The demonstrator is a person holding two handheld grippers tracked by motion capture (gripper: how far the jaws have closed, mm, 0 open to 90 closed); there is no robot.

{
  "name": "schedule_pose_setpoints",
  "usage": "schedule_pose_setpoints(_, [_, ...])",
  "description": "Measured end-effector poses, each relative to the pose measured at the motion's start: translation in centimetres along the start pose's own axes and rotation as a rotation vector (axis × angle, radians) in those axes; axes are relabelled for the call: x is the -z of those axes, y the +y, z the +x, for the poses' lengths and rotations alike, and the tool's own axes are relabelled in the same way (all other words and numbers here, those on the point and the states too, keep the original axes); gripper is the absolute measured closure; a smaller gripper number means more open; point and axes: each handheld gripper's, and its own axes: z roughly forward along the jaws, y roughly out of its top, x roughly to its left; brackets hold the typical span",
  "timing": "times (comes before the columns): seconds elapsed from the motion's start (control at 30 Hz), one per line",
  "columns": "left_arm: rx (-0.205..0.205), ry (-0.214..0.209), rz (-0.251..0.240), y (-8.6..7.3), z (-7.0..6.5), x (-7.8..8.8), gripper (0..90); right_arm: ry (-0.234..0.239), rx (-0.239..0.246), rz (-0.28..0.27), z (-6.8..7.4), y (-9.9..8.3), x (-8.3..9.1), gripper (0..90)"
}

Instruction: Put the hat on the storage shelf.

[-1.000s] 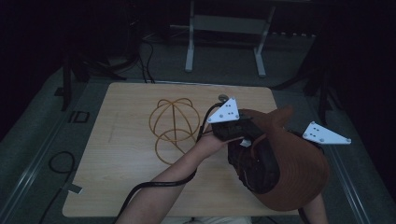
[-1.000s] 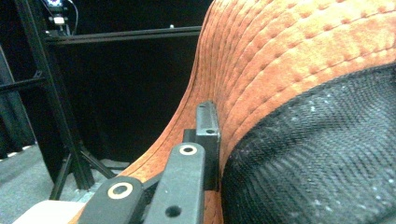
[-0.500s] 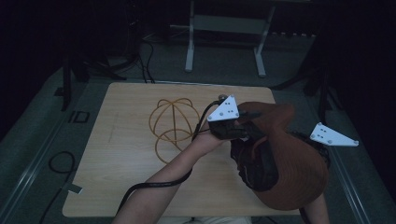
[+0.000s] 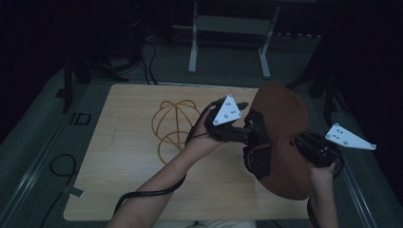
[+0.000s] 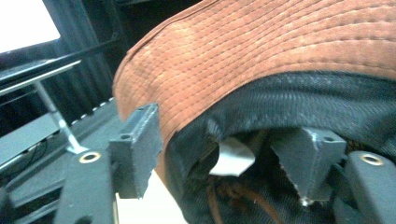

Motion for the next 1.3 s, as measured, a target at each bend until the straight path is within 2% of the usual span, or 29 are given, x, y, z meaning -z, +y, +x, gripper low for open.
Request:
schedule_pose_setpoints(0.07, [0.001, 0.039, 0.024, 0.2, 0.1, 0.9, 24.9, -0.008, -0.002, -0.005, -0.1, 0.2, 0.1, 87.4])
schedule_pose_setpoints(0.13, [0.004, 0.052, 0.044, 0.6, 0.1, 2.1, 15.9, -0.03, 0.002, -0.005, -0.2, 0.5, 0.1, 87.5])
schedule_pose_setpoints(0.17, [-0.004, 0.068, 0.056, 0.8, 0.1, 2.8, 15.7, -0.035, 0.003, -0.003, -0.2, 0.7, 0.1, 87.4])
schedule_pose_setpoints(0.23, [-0.032, 0.078, 0.054, 1.1, 0.0, 4.5, 9.9, -0.048, 0.008, -0.01, -0.3, 1.0, 0.0, 87.4])
schedule_pose_setpoints(0.3, [-0.048, 0.111, 0.049, 1.3, 0.1, 6.3, 8.5, -0.053, 0.012, -0.019, -0.3, 1.4, -0.2, 87.4])
schedule_pose_setpoints(0.37, [-0.042, 0.145, 0.043, 1.3, 0.5, 8.2, 8.1, -0.057, 0.015, -0.025, -0.4, 1.8, -0.4, 87.4])
schedule_pose_setpoints(0.5, [-0.035, 0.209, 0.019, 0.6, 1.4, 11.8, 6.2, -0.058, 0.02, -0.038, -0.4, 2.7, -1.3, 87.4])
schedule_pose_setpoints(0.53, [-0.034, 0.223, 0.029, 0.3, 1.6, 12.7, 6.2, -0.063, 0.023, -0.037, -0.4, 2.9, -1.6, 87.4])
schedule_pose_setpoints(0.63, [-0.037, 0.273, 0.045, -1.2, 2.3, 15.0, 6.2, -0.06, 0.024, -0.037, -0.3, 3.7, -2.7, 87.4])
schedule_pose_setpoints(0.77, [0.024, 0.306, 0.06, -3.8, 3.4, 17.6, 6.2, -0.054, 0.032, -0.045, -0.1, 4.8, -4.6, 87.4])
schedule_pose_setpoints(0.93, [0.077, 0.33, 0.074, -7.4, 4.3, 20.3, 6.2, -0.038, 0.048, -0.039, 0.5, 6.2, -7.3, 87.4])
schedule_pose_setpoints(1.03, [0.106, 0.349, 0.072, -9.7, 4.5, 21.4, 6.3, -0.027, 0.056, -0.034, 1.0, 6.8, -8.9, 87.4])
schedule_pose_setpoints(1.2, [0.106, 0.371, 0.075, -13.5, 4.3, 22.8, 6.3, -0.009, 0.077, -0.026, 2.0, 8.0, -11.7, 87.4])
schedule_pose_setpoints(1.3, [0.147, 0.372, 0.08, -16.0, 4.1, 23.1, 6.2, -0.004, 0.095, -0.021, 2.8, 8.7, -13.4, 87.4])
